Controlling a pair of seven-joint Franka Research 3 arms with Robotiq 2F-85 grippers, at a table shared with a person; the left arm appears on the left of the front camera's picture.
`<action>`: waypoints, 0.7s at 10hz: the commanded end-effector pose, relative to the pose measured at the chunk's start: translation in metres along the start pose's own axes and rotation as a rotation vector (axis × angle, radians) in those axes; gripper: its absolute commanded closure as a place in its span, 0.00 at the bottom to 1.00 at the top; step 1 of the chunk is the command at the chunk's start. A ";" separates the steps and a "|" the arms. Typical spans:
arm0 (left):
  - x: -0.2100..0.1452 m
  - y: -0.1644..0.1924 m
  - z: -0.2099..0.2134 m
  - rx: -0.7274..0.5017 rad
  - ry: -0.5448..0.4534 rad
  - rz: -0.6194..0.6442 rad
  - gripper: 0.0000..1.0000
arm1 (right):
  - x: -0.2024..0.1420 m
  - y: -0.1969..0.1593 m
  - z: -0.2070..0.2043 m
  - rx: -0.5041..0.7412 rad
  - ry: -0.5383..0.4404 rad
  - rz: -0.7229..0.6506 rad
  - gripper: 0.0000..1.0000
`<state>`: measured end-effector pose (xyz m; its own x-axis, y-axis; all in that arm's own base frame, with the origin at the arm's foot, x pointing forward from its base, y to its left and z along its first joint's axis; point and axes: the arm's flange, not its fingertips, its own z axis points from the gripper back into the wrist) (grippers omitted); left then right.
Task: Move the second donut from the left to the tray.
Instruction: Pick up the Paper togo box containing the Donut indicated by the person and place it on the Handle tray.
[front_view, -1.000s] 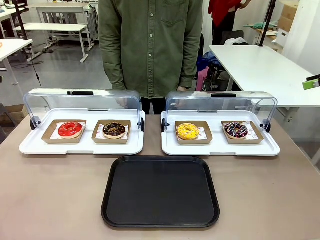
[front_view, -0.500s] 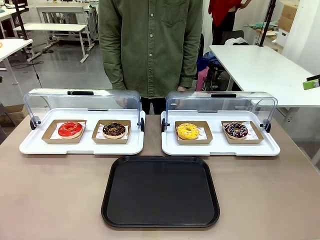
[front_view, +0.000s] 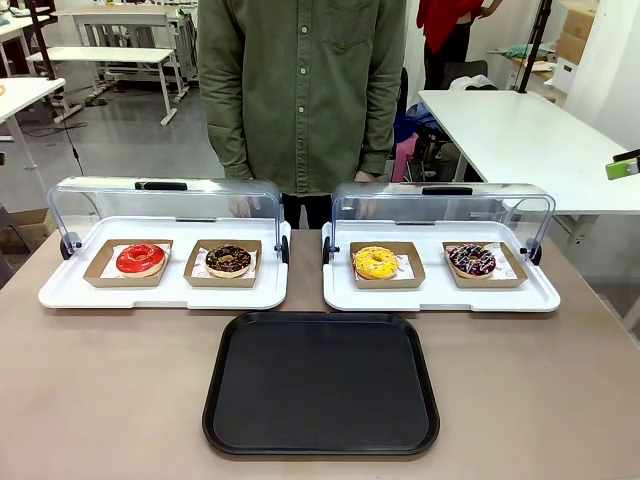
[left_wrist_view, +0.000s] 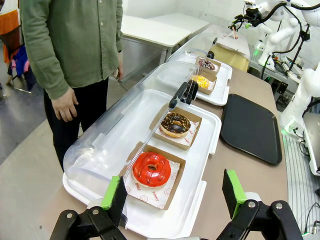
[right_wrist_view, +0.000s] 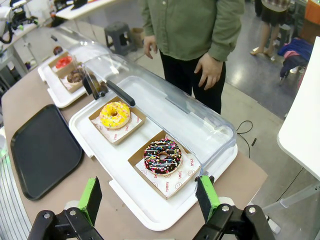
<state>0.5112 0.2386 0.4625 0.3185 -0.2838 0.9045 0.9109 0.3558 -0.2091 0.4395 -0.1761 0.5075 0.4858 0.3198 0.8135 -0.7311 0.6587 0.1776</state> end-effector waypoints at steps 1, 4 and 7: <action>0.002 -0.001 0.000 -0.006 -0.003 -0.003 0.00 | 0.002 0.005 -0.001 -0.001 -0.011 -0.007 0.00; 0.002 -0.001 0.000 -0.006 -0.003 -0.003 0.00 | 0.002 0.005 -0.001 -0.001 -0.011 -0.007 0.00; 0.002 -0.001 0.000 -0.006 -0.003 -0.003 0.00 | 0.002 0.005 -0.001 -0.001 -0.011 -0.007 0.00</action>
<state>0.5112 0.2386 0.4625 0.3185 -0.2838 0.9045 0.9109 0.3558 -0.2091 0.4395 -0.1762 0.5075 0.4858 0.3198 0.8135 -0.7311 0.6588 0.1776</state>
